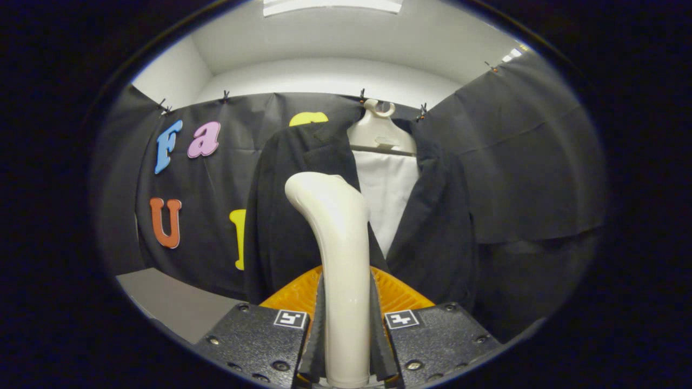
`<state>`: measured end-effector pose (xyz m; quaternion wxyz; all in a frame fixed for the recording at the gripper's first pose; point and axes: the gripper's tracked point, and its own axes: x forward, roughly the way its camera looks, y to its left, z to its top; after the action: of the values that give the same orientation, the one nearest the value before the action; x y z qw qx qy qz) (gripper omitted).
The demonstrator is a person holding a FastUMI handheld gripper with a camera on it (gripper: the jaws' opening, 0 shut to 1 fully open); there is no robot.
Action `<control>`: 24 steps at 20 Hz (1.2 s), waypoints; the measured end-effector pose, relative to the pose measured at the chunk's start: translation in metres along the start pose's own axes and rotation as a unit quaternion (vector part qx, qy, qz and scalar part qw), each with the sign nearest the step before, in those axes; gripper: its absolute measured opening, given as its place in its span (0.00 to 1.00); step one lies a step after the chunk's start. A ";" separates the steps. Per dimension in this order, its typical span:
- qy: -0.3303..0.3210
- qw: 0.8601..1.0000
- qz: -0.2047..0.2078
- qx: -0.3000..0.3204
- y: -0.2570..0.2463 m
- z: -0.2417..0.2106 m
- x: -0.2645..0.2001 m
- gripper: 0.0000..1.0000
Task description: Iron the clothes twice with a garment steamer, once on the left side and once on the right side.
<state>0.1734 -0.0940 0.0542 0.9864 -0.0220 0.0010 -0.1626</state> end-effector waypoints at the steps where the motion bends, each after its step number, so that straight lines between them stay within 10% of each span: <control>1: 0.004 1.000 -0.004 0.000 -0.002 -0.005 -0.002 0.39; 24: 0.165 0.984 -0.058 -0.045 -0.042 -0.188 -0.042 0.39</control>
<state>0.1181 -0.1283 -0.1321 0.9596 -0.0390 0.1697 -0.2209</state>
